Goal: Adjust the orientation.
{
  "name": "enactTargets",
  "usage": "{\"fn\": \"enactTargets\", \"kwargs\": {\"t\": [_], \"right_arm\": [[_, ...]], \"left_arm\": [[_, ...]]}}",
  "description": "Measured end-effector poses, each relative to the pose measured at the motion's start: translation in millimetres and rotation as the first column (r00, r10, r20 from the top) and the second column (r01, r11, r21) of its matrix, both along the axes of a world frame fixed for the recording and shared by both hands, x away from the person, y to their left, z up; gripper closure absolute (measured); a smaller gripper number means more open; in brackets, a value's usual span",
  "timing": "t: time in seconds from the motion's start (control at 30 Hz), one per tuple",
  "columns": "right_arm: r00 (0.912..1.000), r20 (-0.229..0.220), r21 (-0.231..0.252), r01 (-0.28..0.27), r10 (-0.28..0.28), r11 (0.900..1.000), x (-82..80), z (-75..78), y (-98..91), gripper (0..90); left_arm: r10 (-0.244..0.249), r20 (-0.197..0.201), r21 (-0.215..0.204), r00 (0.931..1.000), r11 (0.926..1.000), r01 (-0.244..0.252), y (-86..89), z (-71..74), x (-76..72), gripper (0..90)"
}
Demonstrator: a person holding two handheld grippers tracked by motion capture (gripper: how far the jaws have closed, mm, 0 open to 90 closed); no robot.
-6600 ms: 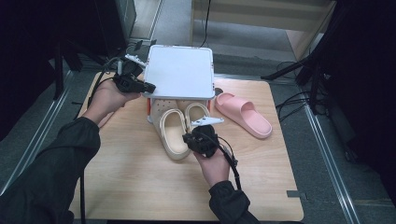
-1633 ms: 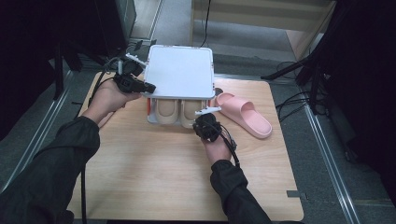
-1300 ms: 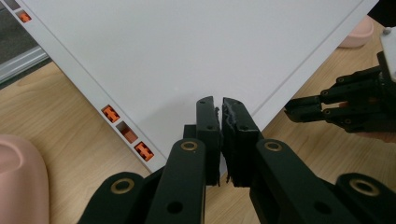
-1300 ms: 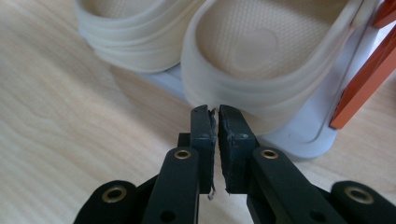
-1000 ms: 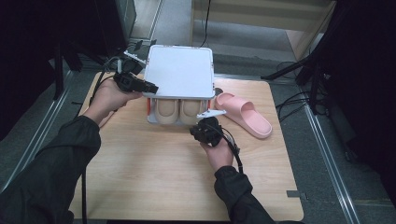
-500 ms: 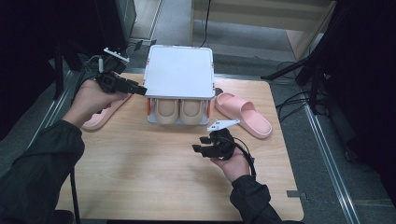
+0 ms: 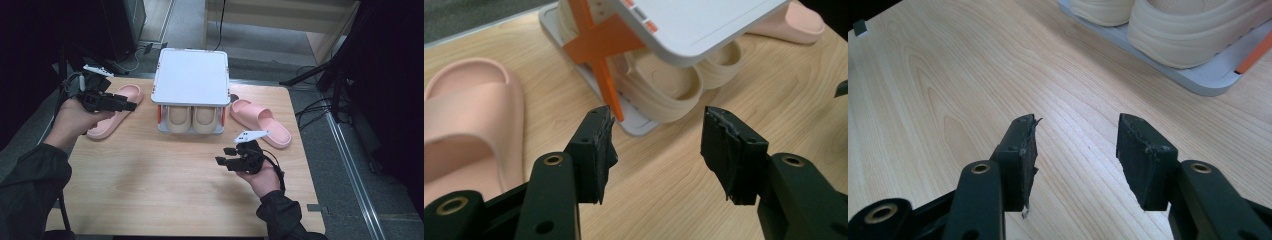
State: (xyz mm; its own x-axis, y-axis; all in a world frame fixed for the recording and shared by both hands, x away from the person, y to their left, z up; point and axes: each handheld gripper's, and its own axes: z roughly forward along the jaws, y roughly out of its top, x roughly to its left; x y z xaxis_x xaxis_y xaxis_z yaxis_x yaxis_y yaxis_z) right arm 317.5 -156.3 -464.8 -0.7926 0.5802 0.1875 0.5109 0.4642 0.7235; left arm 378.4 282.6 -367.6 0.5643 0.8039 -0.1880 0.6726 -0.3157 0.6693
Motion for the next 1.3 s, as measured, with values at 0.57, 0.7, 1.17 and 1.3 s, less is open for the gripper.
{"fn": "enactTargets", "kwargs": {"t": [0.57,0.7,1.17,1.3], "right_arm": [[0.9998,-0.009,0.054,0.018,-0.018,0.9984,3.3,-2.4,-3.4,52.2],[0.9997,-0.013,0.056,0.021,-0.02,0.9982,3.8,-2.6,-4.4,52.3],[0.9994,-0.001,0.05,0.036,-0.036,0.9981,2.1,-0.6,-11.0,52.2],[0.999,-0.004,0.043,0.046,-0.046,0.998,-0.8,-1.7,-14.5,52.2]], "left_arm": [[0.119,-0.071,0.035,0.9903,0.9925,-0.117,40.5,-66.4,23.5,50.5],[0.142,-0.078,0.052,0.9868,0.989,-0.139,46.0,-77.8,35.0,51.9],[0.214,-0.078,0.091,0.9738,0.9742,-0.206,60.3,-109.2,66.0,54.0],[0.218,-0.094,0.101,0.9715,0.9728,-0.208,57.0,-116.7,73.7,54.2]]}}
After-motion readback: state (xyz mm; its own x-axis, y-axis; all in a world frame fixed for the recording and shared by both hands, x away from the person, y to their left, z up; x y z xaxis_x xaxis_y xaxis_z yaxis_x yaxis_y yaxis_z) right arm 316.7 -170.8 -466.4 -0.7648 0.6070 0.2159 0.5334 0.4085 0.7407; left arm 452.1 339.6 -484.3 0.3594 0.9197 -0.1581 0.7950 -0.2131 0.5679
